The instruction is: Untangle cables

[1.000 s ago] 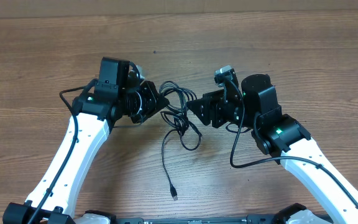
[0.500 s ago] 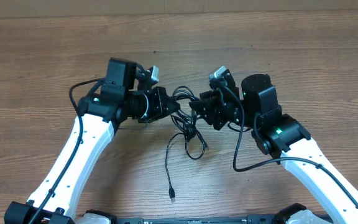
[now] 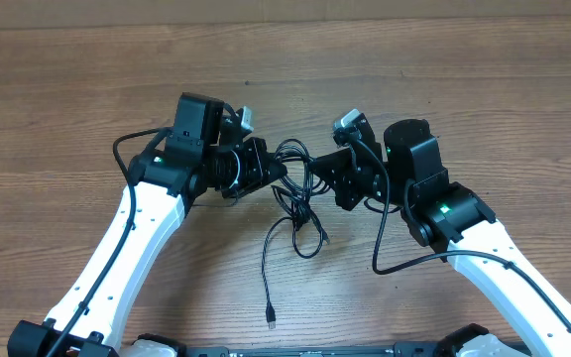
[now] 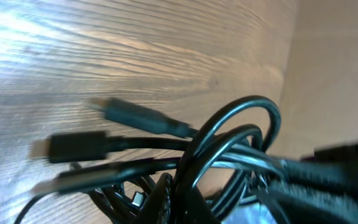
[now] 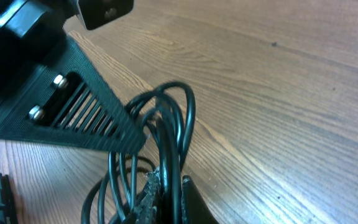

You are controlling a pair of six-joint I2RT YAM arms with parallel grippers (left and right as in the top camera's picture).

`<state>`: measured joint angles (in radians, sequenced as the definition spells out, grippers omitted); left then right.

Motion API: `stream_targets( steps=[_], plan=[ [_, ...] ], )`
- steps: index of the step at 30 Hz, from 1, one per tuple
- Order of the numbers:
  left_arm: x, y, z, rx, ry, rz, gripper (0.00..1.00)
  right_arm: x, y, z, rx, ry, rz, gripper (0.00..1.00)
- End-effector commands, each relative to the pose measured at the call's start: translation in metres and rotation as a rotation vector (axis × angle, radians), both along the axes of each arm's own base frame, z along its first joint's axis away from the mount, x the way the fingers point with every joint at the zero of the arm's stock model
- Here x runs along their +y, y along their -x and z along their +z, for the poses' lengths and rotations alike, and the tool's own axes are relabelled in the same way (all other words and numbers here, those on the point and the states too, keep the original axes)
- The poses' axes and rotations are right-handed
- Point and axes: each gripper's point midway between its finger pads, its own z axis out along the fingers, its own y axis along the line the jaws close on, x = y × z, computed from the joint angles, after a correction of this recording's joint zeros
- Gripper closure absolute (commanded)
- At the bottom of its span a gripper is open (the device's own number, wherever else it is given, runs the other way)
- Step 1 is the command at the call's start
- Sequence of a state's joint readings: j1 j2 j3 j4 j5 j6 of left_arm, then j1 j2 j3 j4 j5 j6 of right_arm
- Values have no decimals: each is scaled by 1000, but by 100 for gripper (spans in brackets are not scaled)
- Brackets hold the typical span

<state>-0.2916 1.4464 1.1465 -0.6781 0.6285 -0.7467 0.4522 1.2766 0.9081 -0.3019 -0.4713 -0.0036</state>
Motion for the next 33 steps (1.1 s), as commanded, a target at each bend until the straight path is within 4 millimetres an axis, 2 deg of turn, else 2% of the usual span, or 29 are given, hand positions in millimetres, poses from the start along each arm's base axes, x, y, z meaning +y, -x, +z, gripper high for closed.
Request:
stream_targets(
  steps=[1, 10, 21, 28, 33],
  plan=[
    [18, -17, 6, 38, -36, 213, 96, 0, 1, 5, 7, -5, -2, 96],
    [38, -25, -5, 150, -64, 453, 96, 0, 0, 6, 88, -59, -61, 96],
    [60, -10, -24, 365, -93, 722, 96, -1, 0, 6, 175, -111, -125, 96],
    [64, -11, -25, 378, -94, 778, 96, 1, 1, 7, 174, -118, -112, 96],
    [70, -13, -26, 375, -105, 825, 96, 12, 6, 21, 155, -176, -34, 96]
  ],
)
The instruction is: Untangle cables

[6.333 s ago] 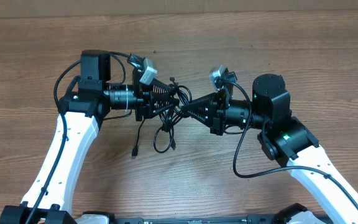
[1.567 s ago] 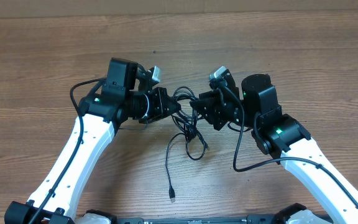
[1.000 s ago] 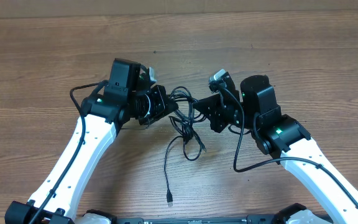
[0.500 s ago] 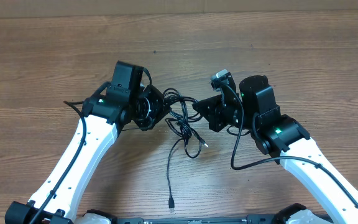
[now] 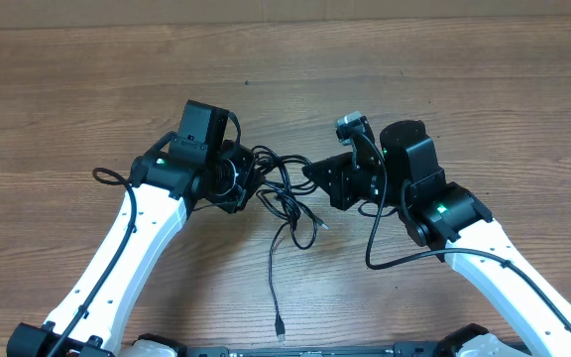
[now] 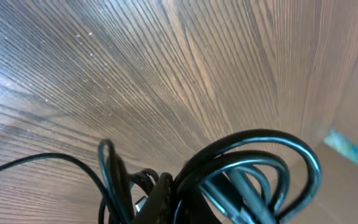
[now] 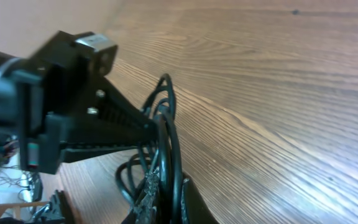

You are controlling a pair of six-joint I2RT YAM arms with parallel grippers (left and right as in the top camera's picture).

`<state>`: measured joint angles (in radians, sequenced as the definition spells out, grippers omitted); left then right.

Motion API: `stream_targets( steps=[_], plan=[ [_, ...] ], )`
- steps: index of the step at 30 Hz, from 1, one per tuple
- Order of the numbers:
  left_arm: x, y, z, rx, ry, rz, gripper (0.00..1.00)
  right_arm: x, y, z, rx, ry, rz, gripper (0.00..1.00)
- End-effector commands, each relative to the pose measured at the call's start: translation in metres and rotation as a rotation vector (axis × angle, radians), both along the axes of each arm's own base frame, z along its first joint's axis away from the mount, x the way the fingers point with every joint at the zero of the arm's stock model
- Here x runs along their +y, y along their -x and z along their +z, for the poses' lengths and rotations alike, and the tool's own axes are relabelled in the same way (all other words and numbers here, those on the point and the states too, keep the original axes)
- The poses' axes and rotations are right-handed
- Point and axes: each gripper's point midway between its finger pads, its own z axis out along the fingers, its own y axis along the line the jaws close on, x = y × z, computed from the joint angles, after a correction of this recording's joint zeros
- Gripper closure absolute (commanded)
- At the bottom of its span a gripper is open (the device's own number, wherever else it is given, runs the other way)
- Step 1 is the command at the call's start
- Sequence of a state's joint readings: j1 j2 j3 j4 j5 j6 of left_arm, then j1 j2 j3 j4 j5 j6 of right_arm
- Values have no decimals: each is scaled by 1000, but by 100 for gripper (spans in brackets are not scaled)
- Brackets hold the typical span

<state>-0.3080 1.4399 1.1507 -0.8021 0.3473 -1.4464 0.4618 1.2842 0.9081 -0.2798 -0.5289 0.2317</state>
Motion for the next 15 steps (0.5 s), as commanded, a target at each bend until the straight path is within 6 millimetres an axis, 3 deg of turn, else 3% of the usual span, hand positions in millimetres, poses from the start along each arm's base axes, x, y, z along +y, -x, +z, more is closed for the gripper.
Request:
stream_targets(
  steps=[1, 15],
  plan=[
    [32, -15, 3, -39, -111, 152, 96, 2, -1, 17, -33, -45, 21, 96],
    [33, -15, 3, -2, -82, 236, 96, 1, -9, 23, -9, -79, -44, 96]
  ],
)
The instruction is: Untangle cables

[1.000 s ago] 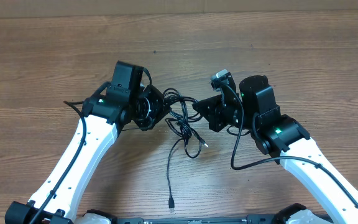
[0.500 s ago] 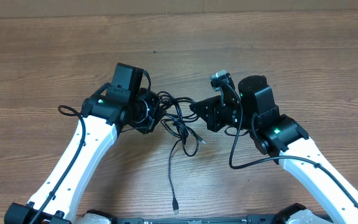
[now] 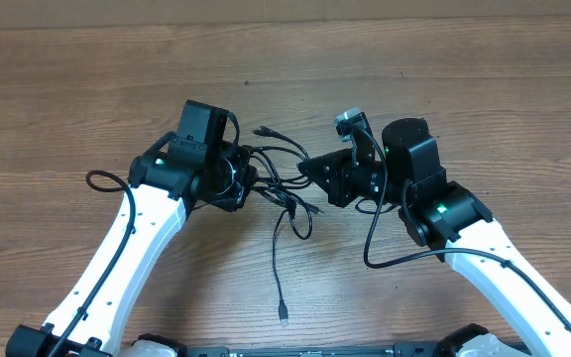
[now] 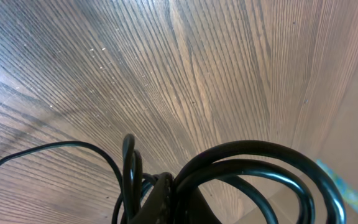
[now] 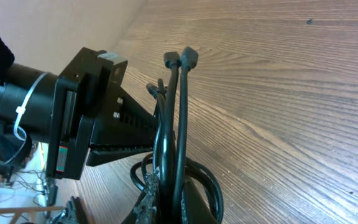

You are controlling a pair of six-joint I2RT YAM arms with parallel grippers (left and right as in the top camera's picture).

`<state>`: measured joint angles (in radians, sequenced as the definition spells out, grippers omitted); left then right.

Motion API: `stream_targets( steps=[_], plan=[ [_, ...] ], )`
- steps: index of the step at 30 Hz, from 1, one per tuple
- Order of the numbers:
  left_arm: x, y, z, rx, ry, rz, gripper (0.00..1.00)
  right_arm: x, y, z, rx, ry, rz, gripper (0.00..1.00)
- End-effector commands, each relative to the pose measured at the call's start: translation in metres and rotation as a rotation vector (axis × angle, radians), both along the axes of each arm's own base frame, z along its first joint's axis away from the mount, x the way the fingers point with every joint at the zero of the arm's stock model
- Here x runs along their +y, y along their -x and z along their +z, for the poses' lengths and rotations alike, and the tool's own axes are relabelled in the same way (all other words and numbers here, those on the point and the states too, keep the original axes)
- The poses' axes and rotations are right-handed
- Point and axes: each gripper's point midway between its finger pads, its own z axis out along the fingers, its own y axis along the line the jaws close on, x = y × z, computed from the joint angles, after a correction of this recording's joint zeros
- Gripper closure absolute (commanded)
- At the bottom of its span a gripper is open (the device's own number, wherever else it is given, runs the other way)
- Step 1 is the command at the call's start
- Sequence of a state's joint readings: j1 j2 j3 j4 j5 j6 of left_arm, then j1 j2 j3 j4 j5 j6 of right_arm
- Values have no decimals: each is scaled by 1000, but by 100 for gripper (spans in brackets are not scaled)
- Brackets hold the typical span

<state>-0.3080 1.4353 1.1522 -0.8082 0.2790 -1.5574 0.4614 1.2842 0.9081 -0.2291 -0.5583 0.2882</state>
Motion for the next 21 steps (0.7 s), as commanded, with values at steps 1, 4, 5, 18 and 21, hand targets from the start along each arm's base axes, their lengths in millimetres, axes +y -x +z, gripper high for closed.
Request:
stream_targets(
  steps=[1, 4, 5, 18, 21],
  plan=[
    [22, -11, 5, -28, -64, 109, 96, -6, -8, 11, -13, -13, -52, 96],
    [22, -11, 5, -45, -80, 70, 96, -11, -12, 5, -6, 15, -87, 93],
    [22, -12, 5, -53, -84, 52, 96, -12, -12, 4, -3, 22, -94, 88],
    [-21, -27, 36, -343, -15, -378, 96, -16, -10, -4, 28, 46, -105, 13],
    [-39, -32, 54, -495, 19, -538, 96, -16, -9, -6, 30, 51, -102, 13]
  ],
)
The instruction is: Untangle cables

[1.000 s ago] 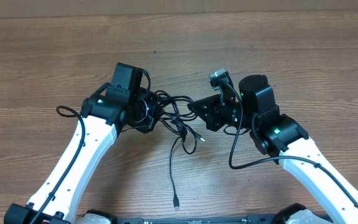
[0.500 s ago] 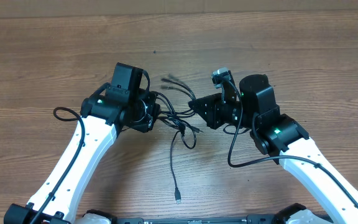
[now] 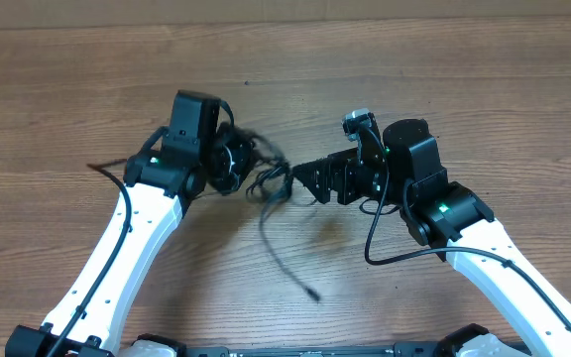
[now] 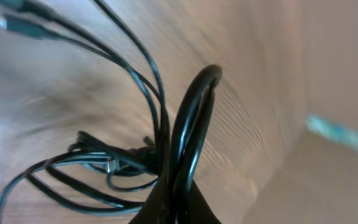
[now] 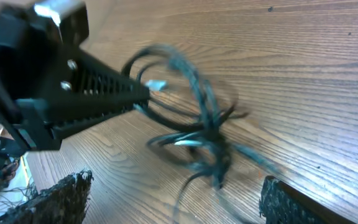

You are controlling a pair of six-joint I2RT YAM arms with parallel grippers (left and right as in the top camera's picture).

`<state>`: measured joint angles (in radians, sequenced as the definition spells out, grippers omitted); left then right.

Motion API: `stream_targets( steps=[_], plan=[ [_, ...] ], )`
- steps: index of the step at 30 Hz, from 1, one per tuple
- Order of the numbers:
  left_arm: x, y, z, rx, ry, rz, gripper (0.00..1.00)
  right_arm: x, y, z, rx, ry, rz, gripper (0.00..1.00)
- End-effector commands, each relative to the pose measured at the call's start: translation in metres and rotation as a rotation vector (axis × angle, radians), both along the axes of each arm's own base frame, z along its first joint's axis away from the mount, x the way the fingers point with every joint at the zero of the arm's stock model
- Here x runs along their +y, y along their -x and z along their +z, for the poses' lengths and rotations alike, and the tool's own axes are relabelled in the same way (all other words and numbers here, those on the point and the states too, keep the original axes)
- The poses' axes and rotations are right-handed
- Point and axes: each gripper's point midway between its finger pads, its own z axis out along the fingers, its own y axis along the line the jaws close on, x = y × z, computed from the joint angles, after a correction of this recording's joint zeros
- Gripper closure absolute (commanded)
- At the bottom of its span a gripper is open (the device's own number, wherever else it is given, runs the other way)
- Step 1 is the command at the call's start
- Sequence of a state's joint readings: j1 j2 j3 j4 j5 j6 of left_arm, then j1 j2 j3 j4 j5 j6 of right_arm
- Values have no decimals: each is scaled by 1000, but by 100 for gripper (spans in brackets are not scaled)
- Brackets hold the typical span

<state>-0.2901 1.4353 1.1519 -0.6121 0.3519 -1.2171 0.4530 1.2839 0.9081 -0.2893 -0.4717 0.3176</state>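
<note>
A tangled bundle of black cables [image 3: 269,188] hangs blurred between the two arms, one long tail ending in a plug [image 3: 311,294] near the table's front. My left gripper [image 3: 244,167] is shut on a thick loop of the bundle [image 4: 191,124], with thinner strands and plugs spreading to the left of it. My right gripper [image 3: 305,181] stands open just right of the bundle, touching none of it. In the right wrist view its fingers [image 5: 61,194] are wide apart, and the cables [image 5: 199,121] swing, blurred, beyond them.
The wooden table [image 3: 484,89] runs to a pale wall at the back. The right arm's own black lead [image 3: 385,253] loops down beside its wrist. The left arm's gripper body [image 5: 73,87] fills the upper left of the right wrist view.
My right gripper has let go of the cables and now stands open. The bundle hangs from my left gripper alone, swinging, and its long tail has shifted to the right.
Both grippers were shut on the tangled bundle, close together over the middle of the table. They then drew slightly apart, with the strands stretched between them and two plugs sticking up. Now the right one has opened and the left keeps its hold.
</note>
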Motion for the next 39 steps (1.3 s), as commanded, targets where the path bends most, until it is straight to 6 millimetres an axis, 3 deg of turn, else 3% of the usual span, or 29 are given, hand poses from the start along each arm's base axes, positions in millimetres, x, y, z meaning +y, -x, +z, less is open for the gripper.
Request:
stream_targets(
  steps=[1, 8, 18, 30, 39],
  plan=[
    [-29, 2, 34, -229, 41, -316, 96, -2, -2, 9, -26, -2, -5, 12],
    [-64, 10, 80, -567, 133, -647, 96, -2, -1, 7, -21, 4, -4, 12],
    [-75, 29, 93, -634, 218, -779, 96, -13, -10, 1, -31, 57, -79, 10],
    [-86, 68, 116, -686, 423, -970, 96, -80, -49, -13, -114, 314, -443, 0],
    [-85, 84, 128, -731, 511, -1055, 96, -130, -58, -19, -120, 454, -635, 0]
  ],
)
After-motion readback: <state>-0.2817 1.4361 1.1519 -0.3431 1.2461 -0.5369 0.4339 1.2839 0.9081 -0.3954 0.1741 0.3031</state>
